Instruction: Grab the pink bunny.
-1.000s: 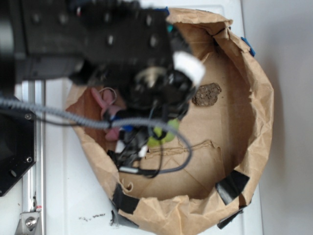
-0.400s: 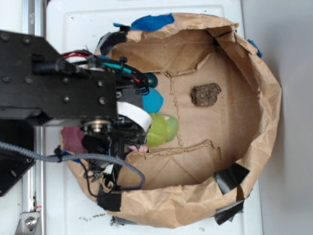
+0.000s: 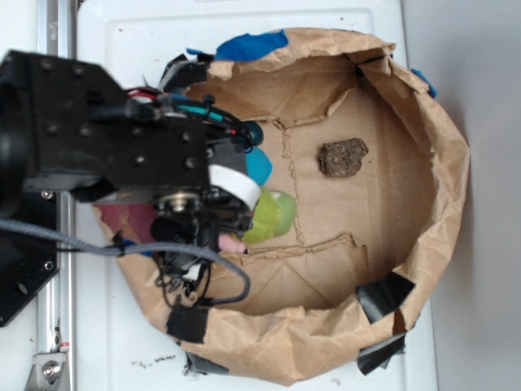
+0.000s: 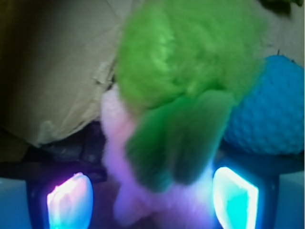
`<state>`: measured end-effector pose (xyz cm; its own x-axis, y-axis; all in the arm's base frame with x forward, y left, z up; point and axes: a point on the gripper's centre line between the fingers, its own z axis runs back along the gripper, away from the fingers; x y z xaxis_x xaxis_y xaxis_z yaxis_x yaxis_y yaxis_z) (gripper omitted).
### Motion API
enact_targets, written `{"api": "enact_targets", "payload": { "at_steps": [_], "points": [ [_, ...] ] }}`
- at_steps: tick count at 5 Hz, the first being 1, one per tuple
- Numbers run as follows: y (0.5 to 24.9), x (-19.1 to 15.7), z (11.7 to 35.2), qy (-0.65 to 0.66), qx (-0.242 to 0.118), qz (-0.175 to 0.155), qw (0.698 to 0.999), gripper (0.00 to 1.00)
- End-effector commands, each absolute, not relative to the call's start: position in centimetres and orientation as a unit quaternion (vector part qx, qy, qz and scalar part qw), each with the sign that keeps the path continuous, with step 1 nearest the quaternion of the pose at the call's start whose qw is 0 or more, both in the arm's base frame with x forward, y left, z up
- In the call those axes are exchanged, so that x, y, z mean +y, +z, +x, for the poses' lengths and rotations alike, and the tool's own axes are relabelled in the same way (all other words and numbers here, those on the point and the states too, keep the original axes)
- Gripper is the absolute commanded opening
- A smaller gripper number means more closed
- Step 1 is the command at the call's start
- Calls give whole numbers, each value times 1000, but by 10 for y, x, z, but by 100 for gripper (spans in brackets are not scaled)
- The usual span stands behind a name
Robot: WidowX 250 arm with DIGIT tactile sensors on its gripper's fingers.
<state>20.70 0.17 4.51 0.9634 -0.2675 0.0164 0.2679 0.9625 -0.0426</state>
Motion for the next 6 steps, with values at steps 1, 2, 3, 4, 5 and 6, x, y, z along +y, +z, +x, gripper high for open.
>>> {"api": "enact_targets", "payload": {
  "at_steps": [1, 2, 3, 4, 5, 6],
  "points": [
    [35, 11, 231, -126, -43, -8, 991, 100],
    [35, 15, 234, -112, -44, -6, 993, 0],
    [36, 20, 243, -105, -44, -7, 993, 0],
    [66, 19, 251, -98, -47, -19, 994, 0],
    [116, 15, 262, -77, -57, -39, 995, 0],
    [165, 10, 280, -40, -55, -54, 996, 0]
  ]
}}
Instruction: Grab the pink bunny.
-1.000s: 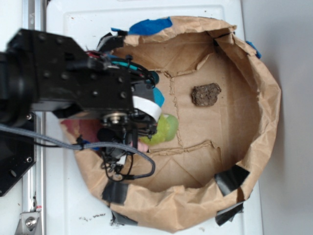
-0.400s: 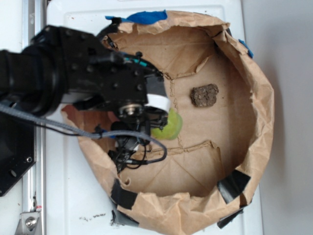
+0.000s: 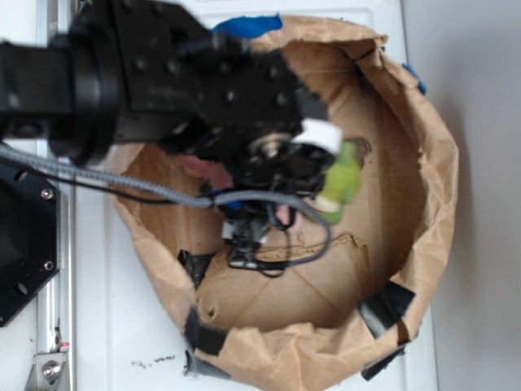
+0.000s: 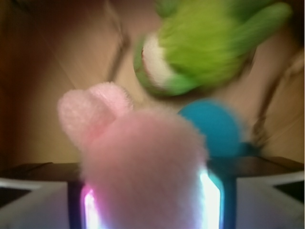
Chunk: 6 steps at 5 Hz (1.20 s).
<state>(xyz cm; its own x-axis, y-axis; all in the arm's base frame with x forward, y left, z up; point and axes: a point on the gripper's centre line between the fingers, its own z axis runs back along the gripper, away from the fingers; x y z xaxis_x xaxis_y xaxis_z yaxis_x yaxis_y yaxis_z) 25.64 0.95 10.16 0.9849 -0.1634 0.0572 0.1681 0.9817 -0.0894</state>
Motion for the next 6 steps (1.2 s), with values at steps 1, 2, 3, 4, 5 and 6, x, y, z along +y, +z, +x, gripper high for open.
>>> {"api": "enact_targets", "payload": {
  "at_steps": [1, 2, 3, 4, 5, 6],
  "points": [
    [201, 0, 289, -25, -49, -48, 997, 0],
    [208, -18, 283, -35, -52, -44, 997, 0],
    [205, -21, 272, -40, -51, -47, 997, 0],
    [189, -19, 263, -39, -45, -45, 997, 0],
    [184, -22, 255, -43, -47, -37, 997, 0],
    [187, -24, 246, -40, -53, -44, 997, 0]
  ]
}}
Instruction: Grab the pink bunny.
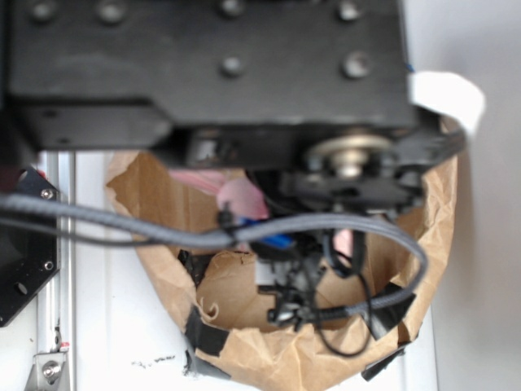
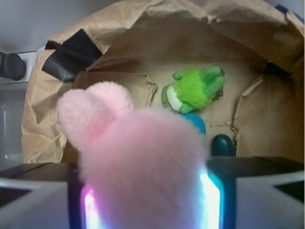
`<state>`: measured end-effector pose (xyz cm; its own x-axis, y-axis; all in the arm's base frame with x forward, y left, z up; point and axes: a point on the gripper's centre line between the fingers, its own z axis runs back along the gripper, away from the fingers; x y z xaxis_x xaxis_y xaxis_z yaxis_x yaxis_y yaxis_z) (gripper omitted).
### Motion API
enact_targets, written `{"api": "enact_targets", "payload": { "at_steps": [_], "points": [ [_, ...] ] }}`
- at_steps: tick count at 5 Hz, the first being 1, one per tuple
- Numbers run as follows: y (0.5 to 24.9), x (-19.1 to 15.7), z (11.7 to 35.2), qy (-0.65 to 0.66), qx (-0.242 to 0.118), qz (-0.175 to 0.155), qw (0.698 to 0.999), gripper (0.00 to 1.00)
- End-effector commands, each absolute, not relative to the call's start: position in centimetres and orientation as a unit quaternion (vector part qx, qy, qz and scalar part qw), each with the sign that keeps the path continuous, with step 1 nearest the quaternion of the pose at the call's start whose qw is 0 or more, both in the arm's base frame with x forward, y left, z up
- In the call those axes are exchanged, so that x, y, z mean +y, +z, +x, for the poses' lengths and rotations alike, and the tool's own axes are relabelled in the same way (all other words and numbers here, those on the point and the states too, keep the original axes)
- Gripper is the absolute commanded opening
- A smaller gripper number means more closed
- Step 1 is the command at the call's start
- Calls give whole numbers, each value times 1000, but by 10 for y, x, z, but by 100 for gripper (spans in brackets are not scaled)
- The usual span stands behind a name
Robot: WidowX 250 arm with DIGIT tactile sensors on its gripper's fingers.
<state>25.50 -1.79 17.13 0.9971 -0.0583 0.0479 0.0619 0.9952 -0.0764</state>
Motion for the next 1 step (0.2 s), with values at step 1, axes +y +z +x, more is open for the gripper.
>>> {"api": "enact_targets", "payload": {
  "at_steps": [1],
  "points": [
    [184, -22, 249, -31, -53, -49, 997, 0]
  ]
}}
